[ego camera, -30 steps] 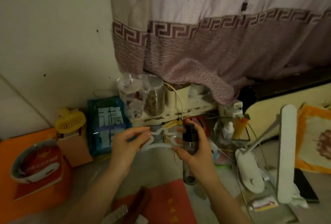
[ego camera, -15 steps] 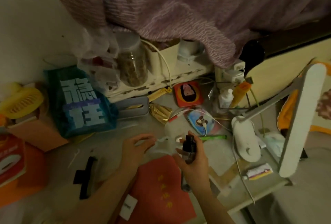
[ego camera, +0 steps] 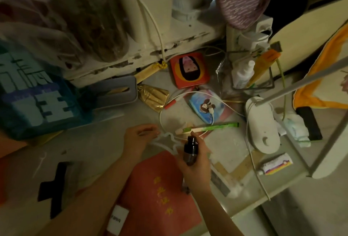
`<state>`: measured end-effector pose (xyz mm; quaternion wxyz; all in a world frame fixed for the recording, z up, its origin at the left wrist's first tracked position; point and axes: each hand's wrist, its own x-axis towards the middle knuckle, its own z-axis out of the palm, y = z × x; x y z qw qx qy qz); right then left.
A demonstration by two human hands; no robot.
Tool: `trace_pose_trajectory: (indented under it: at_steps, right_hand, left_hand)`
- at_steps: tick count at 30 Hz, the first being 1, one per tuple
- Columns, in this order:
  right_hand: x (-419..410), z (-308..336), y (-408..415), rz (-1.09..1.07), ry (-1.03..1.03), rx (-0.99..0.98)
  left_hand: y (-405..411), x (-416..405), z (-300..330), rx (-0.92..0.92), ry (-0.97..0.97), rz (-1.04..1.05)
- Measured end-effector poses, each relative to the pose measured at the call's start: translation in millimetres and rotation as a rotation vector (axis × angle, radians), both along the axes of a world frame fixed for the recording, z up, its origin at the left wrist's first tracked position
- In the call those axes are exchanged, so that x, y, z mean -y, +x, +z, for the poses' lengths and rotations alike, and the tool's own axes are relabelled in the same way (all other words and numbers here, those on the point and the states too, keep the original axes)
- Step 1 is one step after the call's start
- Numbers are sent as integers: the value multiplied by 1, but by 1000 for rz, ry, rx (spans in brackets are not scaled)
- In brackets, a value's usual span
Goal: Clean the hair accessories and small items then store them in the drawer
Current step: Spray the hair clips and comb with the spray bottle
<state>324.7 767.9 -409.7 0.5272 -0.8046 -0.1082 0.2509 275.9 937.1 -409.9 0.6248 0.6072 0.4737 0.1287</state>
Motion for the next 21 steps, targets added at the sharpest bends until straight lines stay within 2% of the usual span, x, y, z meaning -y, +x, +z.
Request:
trace_pose_trajectory:
  at_steps: [14,21]
  right_hand:
    - [-2,-14,7,-1,-39,8]
    - [4,-10,8,44,-89,20]
  left_hand:
    - [9,1,-27,-14,94,-32]
    - [3,6,-15,-28,126,-103]
